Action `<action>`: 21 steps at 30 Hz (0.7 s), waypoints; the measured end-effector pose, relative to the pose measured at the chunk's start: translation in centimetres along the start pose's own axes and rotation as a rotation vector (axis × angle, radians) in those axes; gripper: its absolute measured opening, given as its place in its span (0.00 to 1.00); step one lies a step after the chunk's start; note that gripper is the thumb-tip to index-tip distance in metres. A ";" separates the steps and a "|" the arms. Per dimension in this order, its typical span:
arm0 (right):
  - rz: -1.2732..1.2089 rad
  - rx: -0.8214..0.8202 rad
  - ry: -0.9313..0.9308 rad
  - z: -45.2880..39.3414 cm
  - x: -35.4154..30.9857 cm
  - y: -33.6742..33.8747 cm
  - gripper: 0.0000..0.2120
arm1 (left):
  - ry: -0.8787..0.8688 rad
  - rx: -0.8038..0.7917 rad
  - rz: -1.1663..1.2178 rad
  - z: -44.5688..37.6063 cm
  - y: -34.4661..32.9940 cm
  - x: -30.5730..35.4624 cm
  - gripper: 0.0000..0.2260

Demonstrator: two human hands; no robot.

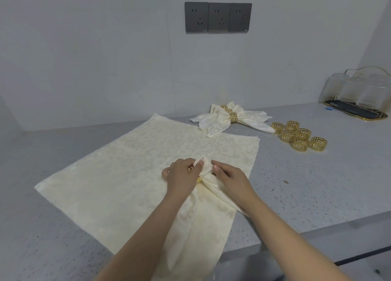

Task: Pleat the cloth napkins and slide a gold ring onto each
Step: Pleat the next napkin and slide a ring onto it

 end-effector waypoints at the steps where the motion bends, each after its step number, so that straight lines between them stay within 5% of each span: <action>1: 0.059 -0.001 0.016 0.2 -0.1 -0.2 0.16 | 0.026 0.045 0.018 -0.1 0.4 -0.3 0.18; 5: 0.344 0.006 0.108 1.2 -0.8 -1.4 0.08 | 0.136 0.184 0.095 -0.5 2.0 -2.2 0.19; 10: 0.503 0.008 0.196 2.0 -0.6 -2.4 0.19 | 0.192 0.237 0.185 -0.4 2.8 -3.3 0.20; 15: 0.621 0.000 0.270 2.0 -1.2 -2.5 0.19 | 0.111 0.257 0.119 -0.5 3.4 -3.0 0.21; 18: 0.558 0.026 0.246 1.6 -1.6 -1.7 0.15 | -0.020 0.182 0.025 -0.5 2.9 -1.5 0.22; 21: 0.191 -0.014 0.115 1.2 -2.0 -1.2 0.21 | -0.109 0.094 -0.109 -0.1 2.1 0.3 0.21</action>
Point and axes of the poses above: each hand's wrist, its own z-axis away from the middle knuckle, its own y-axis out of the back of the hand, x = y × z, the point moved 10 cm from there along -z, towards the middle knuckle, and after that the axes turned 7 degrees about -z, right-handed, at the moved point
